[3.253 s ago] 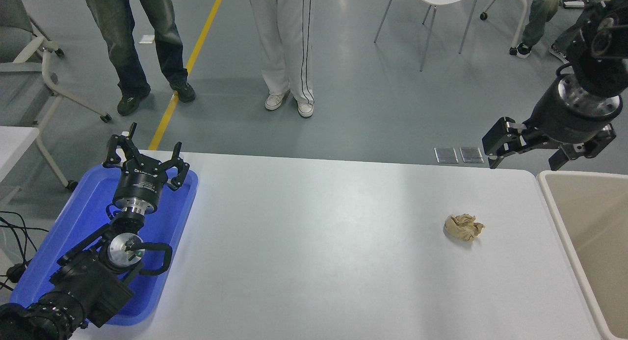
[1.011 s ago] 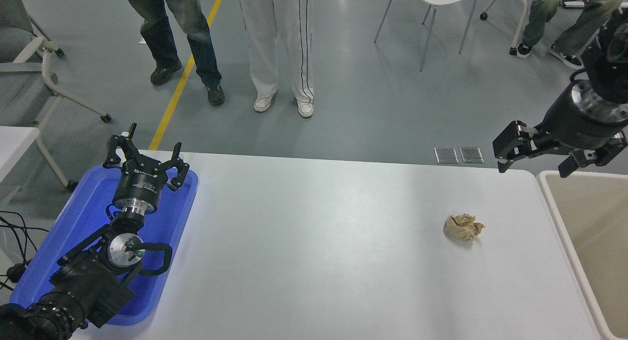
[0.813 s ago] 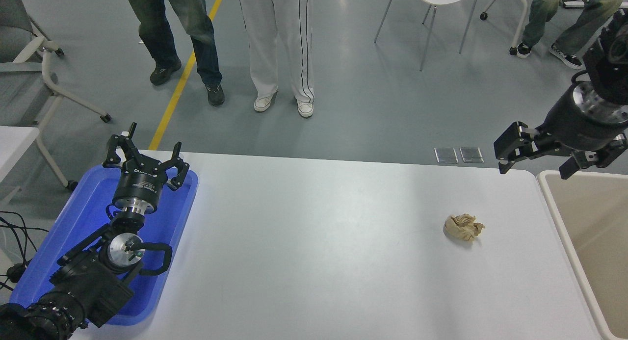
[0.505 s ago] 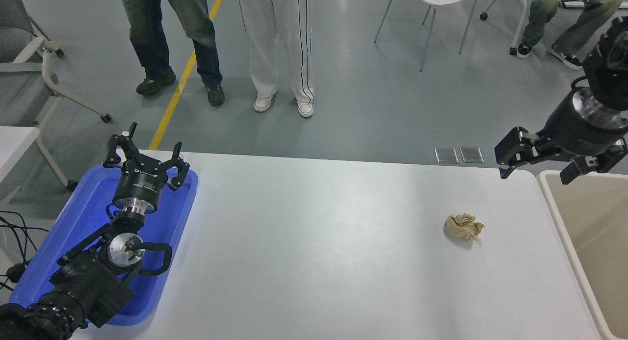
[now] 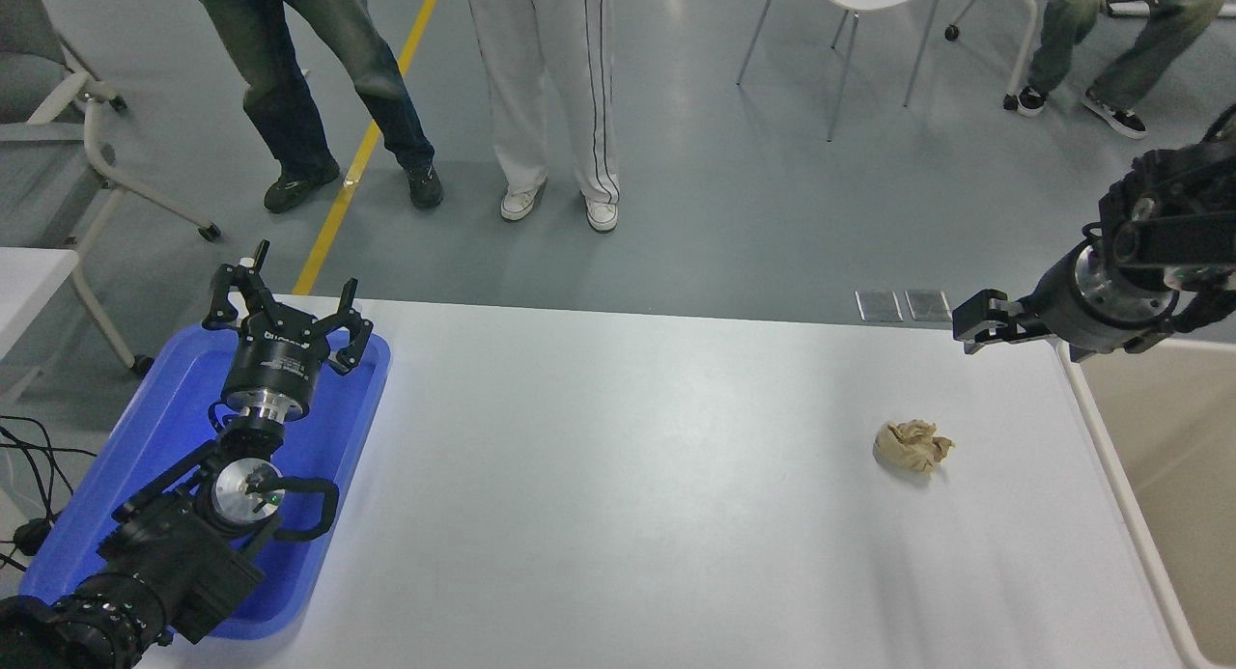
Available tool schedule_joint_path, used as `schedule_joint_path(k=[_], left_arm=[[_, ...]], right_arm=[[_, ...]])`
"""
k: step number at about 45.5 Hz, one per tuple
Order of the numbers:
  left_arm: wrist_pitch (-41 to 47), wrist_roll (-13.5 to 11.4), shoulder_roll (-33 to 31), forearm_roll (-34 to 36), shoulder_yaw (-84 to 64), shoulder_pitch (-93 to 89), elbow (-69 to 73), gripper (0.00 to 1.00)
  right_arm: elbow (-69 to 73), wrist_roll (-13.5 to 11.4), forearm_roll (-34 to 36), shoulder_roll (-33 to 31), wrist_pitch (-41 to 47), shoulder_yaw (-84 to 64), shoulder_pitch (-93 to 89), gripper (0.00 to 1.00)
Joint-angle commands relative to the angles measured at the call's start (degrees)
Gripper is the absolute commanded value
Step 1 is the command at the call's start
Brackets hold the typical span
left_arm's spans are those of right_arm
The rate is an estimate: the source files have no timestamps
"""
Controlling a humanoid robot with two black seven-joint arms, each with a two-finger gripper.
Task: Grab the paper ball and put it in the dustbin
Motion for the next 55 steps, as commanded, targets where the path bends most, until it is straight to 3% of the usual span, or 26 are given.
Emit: schedule_joint_path(k=[1,41,55], left_arm=[[0.0,0.0,0.0,0.0,0.0,0.0,0.0,1.0],[0.0,0.0,0.0,0.0,0.0,0.0,0.0,1.0],[0.0,0.0,0.0,0.0,0.0,0.0,0.0,1.0]], right_arm=[[-8.4,0.0,-0.4,1.2,-3.6,3.8,-10.8,1.0],[-33.6,0.0,-4.3,9.7,-4.8,16.9,-36.0,1.0],[-34.8,0.0,-4.5,10.2,-12.8,19.9,-40.4,1.0]])
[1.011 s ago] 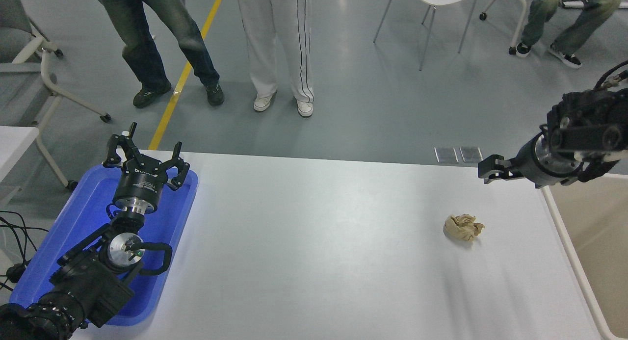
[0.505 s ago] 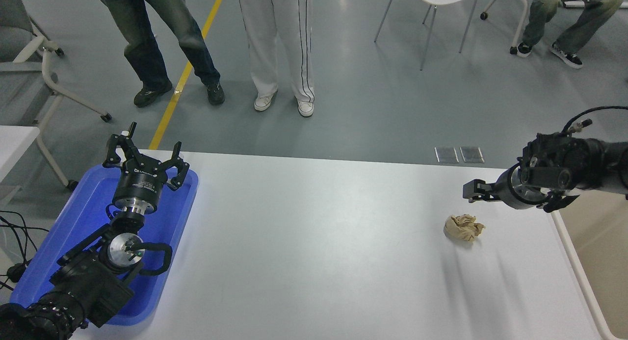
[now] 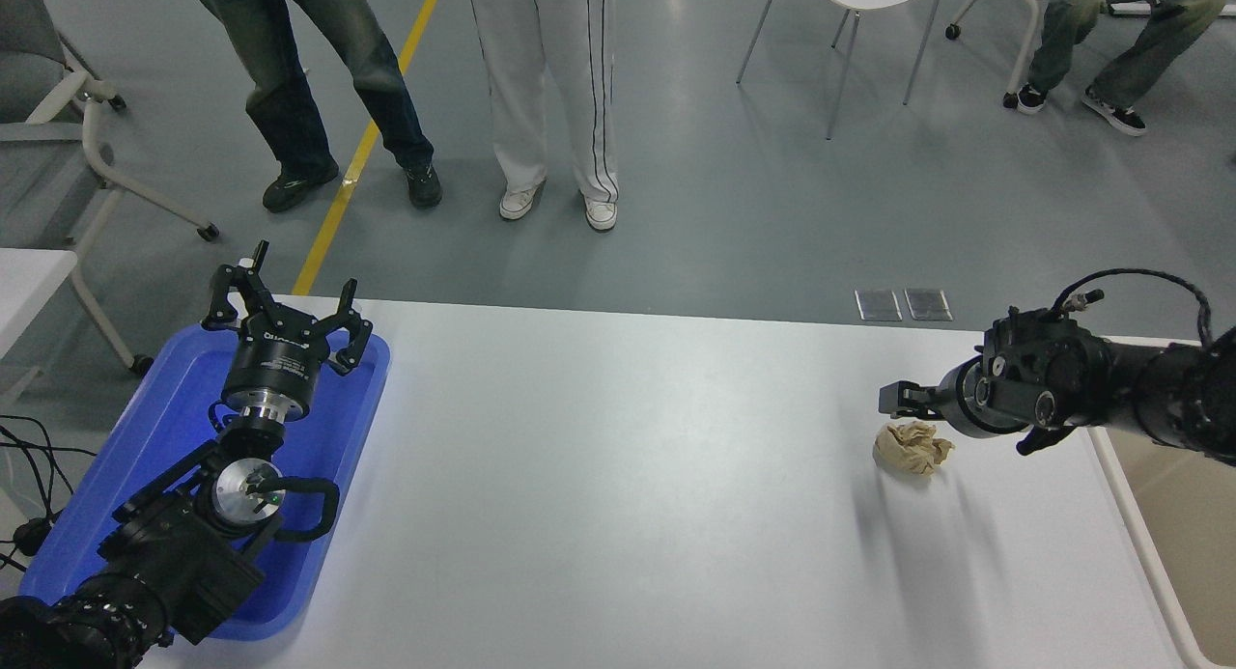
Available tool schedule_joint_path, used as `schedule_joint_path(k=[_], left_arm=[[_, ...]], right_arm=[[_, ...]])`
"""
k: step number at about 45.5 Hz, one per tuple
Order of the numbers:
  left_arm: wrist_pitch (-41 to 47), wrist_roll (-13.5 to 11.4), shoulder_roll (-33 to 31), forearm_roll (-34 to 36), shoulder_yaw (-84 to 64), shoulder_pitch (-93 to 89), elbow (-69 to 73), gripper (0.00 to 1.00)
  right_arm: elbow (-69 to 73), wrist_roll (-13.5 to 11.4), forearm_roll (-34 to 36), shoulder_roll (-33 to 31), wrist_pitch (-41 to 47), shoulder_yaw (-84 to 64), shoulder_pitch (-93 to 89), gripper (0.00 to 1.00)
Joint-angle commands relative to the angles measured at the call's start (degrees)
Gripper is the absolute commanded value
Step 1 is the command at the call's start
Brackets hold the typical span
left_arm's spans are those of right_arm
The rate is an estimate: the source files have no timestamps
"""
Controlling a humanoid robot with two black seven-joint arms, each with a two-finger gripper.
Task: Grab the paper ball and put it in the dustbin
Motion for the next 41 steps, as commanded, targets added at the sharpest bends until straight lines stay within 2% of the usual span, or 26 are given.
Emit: schedule_joint_path(k=[1,41], left_arm=[[0.0,0.0,0.0,0.0,0.0,0.0,0.0,1.0],[0.0,0.0,0.0,0.0,0.0,0.0,0.0,1.0]], right_arm=[[-1.9,0.0,-0.4,0.8,-5.6,2.1,-3.8,1.0],[-2.6,0.0,-1.8,2.8,-9.3,2.0,-7.2,1.0]])
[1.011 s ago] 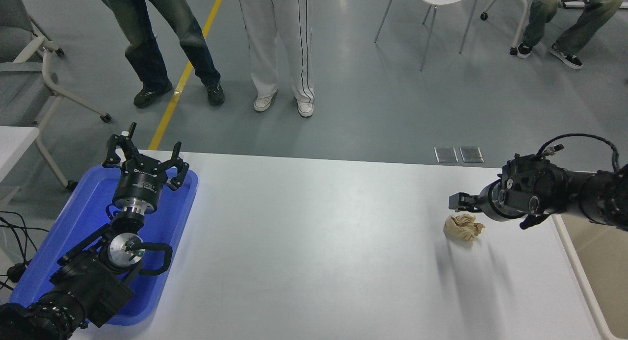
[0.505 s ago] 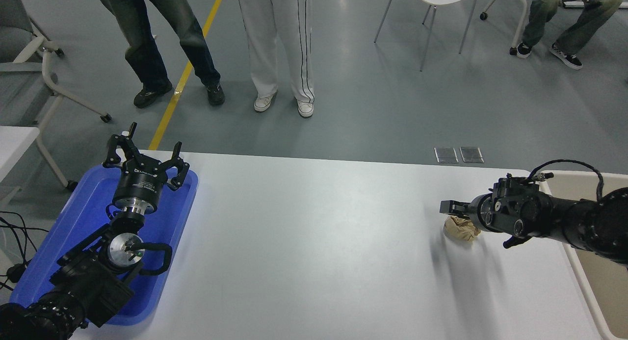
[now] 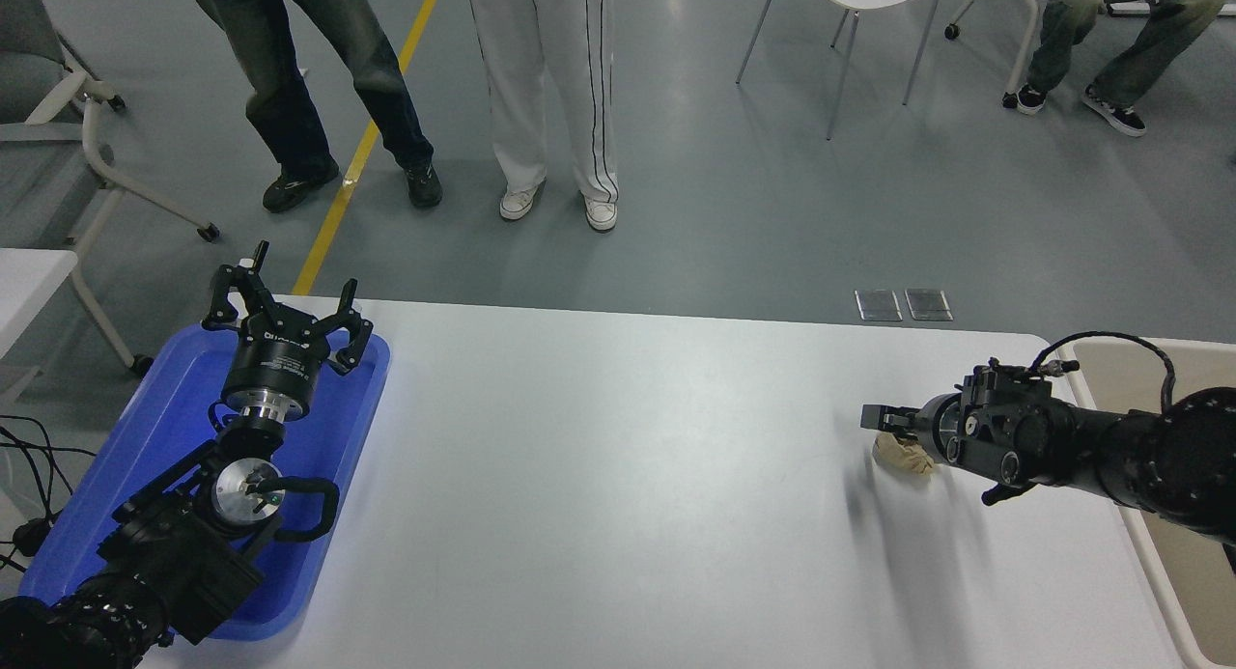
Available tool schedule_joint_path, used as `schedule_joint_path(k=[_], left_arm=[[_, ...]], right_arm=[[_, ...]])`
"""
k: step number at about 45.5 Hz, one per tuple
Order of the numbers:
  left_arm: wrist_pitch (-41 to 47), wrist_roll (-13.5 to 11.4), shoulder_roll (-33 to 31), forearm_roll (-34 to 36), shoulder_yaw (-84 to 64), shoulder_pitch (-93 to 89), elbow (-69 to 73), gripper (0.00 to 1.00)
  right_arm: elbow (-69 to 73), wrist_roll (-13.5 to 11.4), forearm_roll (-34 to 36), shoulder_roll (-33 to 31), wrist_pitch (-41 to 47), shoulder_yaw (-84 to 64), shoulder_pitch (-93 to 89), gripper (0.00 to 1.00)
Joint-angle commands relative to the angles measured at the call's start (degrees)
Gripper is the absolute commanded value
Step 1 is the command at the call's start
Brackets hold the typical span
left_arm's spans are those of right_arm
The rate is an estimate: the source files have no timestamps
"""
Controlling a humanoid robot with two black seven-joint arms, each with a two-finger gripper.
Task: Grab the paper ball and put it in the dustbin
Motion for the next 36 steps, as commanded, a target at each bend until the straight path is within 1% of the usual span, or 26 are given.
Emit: schedule_joint_path(k=[1,12,19,24,27,30,31,34,36], left_arm=[[0.0,0.0,0.0,0.0,0.1,0.0,0.1,1.0],[0.0,0.0,0.0,0.0,0.0,0.0,0.1,1.0],[0.0,0.0,0.0,0.0,0.0,0.0,0.0,1.0],[0.0,0.0,0.0,0.0,0.1,0.0,0.0,1.0],[0.0,0.0,0.0,0.0,0.0,0.0,0.0,1.0],[0.0,0.0,0.0,0.0,0.0,0.0,0.0,1.0],[0.0,0.0,0.0,0.0,0.0,0.0,0.1,1.0],[0.0,0.0,0.0,0.0,0.0,0.0,0.0,1.0],[0.0,0.0,0.0,0.0,0.0,0.0,0.0,1.0]], right_arm=[[0.0,0.0,-0.1,0.5,-0.4,0.1,-1.1,1.0],[-0.1,0.0,-0.1,0.5,-0.5,0.1,-1.4,0.99],[-0.1,0.0,-0.1,0.5,-0.6,0.2,-1.5,0.93],[-0.1,-0.1,0.4,0.5,-0.6,0.2,-1.6,0.85],[-0.1,-0.1,0.7,0.5,-0.6,0.2,-1.8,0.77],[-0.1,-0.1,1.0,0.5,-0.6,0.2,-1.9,0.74],[-0.1,-0.1,1.1,0.5,-0.6,0.2,-1.9,0.72],[0.1,-0.1,1.2,0.5,-0.6,0.3,-1.9,0.6],[0.2,-0.1,1.2,0.5,-0.6,0.3,-1.9,0.55]])
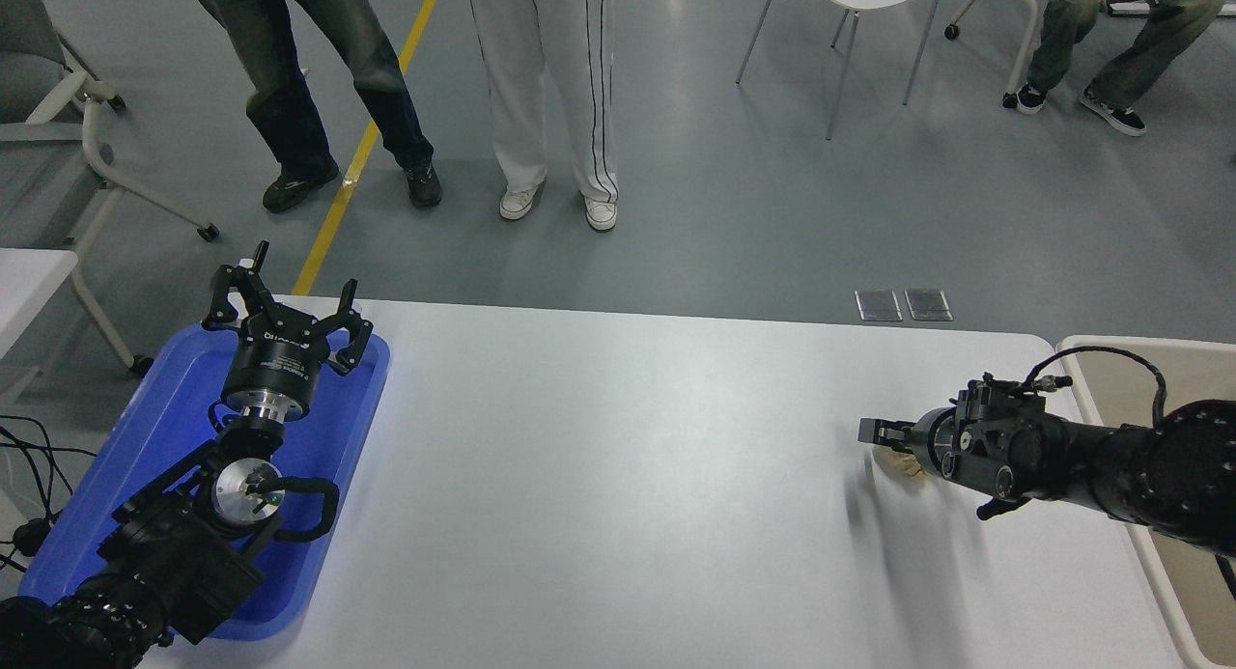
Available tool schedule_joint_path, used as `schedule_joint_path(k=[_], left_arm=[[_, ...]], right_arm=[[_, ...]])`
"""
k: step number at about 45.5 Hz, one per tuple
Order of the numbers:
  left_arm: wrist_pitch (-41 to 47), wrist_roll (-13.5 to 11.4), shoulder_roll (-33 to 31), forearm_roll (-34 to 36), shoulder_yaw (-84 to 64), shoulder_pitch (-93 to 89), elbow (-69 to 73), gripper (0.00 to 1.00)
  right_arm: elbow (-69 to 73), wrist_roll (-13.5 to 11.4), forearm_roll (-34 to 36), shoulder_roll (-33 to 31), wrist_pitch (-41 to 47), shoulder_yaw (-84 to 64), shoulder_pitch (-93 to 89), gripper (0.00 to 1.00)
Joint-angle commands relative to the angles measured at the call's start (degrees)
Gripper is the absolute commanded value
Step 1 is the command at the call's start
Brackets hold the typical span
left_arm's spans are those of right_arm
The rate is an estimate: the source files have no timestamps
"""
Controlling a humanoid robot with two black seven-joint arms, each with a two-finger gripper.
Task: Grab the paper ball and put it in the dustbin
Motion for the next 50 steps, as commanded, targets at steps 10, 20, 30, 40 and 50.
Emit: schedule_joint_path(k=[10,20,30,40,50], left_arm=[[0.0,0.0,0.0,0.0,0.0,0.0,0.0,1.0],[0.0,0.0,0.0,0.0,0.0,0.0,0.0,1.0],[0.0,0.0,0.0,0.0,0.0,0.0,0.1,1.0],[0.0,0.0,0.0,0.0,0.0,0.0,0.0,1.0],[0.0,0.0,0.0,0.0,0.0,0.0,0.0,1.0]], right_arm=[[1.0,0.0,2.2,-0.2,0.6,3.5,-1.0,0.23],[5.8,0.0,7.1,-1.4,1.1,3.7,1.1,0.0],[10.1,0.0,7.5,-4.0,0.9,3.7,4.3,0.0],[17.5,0.0,7.5,-8.5,1.0,3.1,10.0,0.0],[24.8,0.4,6.8,-11.3,1.6,0.4,15.8,0.0]])
